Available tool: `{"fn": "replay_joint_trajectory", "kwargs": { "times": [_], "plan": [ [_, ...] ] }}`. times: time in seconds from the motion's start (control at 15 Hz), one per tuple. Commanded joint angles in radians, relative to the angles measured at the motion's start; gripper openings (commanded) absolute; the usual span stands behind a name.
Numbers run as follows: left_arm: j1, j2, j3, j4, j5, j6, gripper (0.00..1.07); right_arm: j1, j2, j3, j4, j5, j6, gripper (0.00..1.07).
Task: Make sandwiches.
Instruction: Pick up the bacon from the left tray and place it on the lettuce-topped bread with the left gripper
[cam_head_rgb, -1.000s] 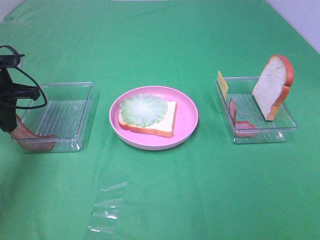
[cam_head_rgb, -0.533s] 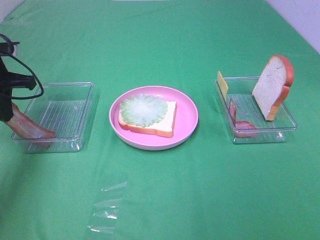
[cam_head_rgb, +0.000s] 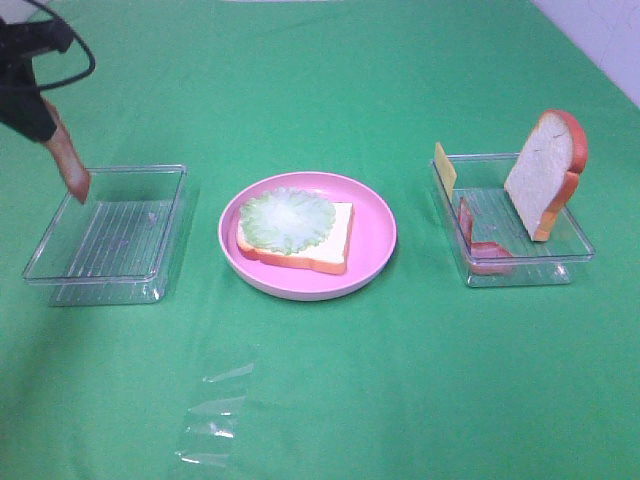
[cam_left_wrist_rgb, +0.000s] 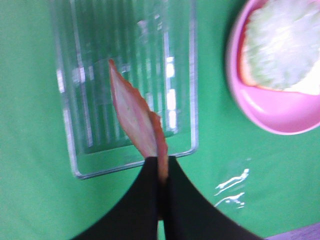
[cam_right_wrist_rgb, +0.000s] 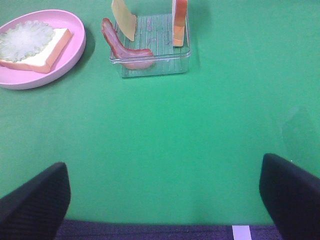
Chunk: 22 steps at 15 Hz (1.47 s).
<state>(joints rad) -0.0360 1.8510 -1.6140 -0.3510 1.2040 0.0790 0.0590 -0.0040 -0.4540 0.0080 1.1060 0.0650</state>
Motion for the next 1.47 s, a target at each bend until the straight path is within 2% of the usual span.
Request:
{"fn": "replay_joint_trajectory", "kwargs": {
  "times": [0.07,0.2,0.27,0.4,0.8,1.07,1.2,1.33,1.47],
  "plan": [
    [-0.057,-0.004,-0.099,-0.111,0.017,0.013,0.0,-0.006,-0.026,0.001,-0.003,-0.007,-0.007,0.98],
    [-0.123,0.013,-0.161,-0.156,0.014,0.013,0.0,-0.006,-0.026,0.001,-0.003,-0.007,-0.007,0.98],
    [-0.204,0.061,-0.231,-0.203,0.014,0.014,0.0,-0.006,-0.026,0.001,-0.003,-0.007,-0.007,0.98],
    [-0.285,0.126,-0.283,-0.249,0.014,0.012,0.0,-0.006,-0.026,0.001,-0.003,-0.007,-0.007,0.98],
    [-0.447,0.312,-0.346,-0.283,-0.036,0.005,0.0,-0.006,-0.026,0.001,-0.003,-0.007,-0.007,0.98],
    [-0.49,0.411,-0.346,-0.309,-0.088,0.005,0.0,-0.006,-0.026,0.001,-0.003,-0.007,-0.007,0.98],
    [-0.485,0.429,-0.346,-0.259,-0.097,0.007,0.0,-0.006,-0.026,0.001,-0.003,-0.007,-0.007,0.98],
    [-0.481,0.44,-0.346,-0.136,-0.122,0.007,0.0,-0.006,-0.026,0.001,-0.003,-0.007,-0.007,0.98],
    [-0.481,0.448,-0.346,-0.061,-0.132,0.007,0.0,-0.006,-0.026,0.001,-0.003,-0.007,-0.007,0.98]
  ]
}}
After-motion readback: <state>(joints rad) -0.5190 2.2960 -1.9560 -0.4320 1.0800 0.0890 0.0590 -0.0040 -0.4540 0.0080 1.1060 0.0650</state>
